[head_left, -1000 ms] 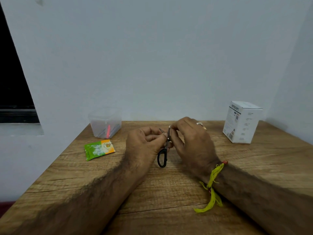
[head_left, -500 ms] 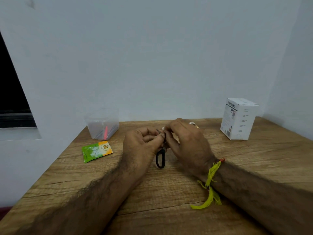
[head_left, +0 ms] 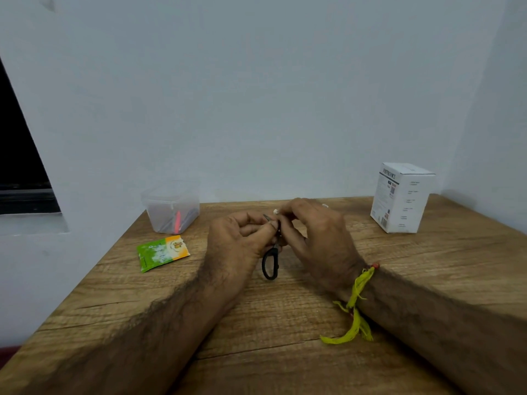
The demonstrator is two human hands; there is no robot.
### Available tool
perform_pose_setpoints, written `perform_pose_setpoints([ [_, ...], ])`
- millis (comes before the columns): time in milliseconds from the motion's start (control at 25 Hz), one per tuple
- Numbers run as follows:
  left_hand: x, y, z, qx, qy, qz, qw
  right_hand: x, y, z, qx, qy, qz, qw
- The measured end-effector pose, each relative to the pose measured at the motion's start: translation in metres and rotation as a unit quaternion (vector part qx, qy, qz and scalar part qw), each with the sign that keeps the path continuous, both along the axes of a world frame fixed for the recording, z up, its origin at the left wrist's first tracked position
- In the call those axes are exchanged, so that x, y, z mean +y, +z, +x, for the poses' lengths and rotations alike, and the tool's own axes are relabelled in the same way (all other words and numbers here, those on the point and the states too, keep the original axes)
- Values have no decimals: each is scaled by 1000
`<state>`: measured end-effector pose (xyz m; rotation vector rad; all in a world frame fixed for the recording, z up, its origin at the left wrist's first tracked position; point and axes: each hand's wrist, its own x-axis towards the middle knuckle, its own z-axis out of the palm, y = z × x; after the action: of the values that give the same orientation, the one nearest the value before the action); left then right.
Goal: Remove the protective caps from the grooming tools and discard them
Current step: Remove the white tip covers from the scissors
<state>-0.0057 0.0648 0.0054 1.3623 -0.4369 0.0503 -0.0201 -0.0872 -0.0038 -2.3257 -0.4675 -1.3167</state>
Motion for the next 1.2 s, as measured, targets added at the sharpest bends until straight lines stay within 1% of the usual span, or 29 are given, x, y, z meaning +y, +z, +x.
perform_pose_setpoints([
  [160,0,0,1,6,-7,-6,1000,2,3,1,10,31,65,997],
  [280,-1,1,0,10,-19,-6,1000,3,6,1,24,67,158,985],
  [400,-1,1,-1,9,-23,0,1000,4,8,-1,17,68,166,984],
  [480,-1,1,-1,7,-22,6,1000,2,9,-3,-27,53,172,983],
  [560,0,0,0,9,-15,2,1000,-1,8,-4,-55,28,135,989],
  [680,0,0,1,15,-7,-1,1000,0,1,-3,-23,-6,24,999],
  [760,0,0,0,17,-7,-3,1000,-1,-1,-2,-14,-17,-9,1000],
  [920,1,-1,2,17,-3,-6,1000,-1,1,-2,-22,-16,-35,999],
  [1200,-1,-2,4,19,-1,7,1000,-2,2,-3,0,-14,-27,1000],
])
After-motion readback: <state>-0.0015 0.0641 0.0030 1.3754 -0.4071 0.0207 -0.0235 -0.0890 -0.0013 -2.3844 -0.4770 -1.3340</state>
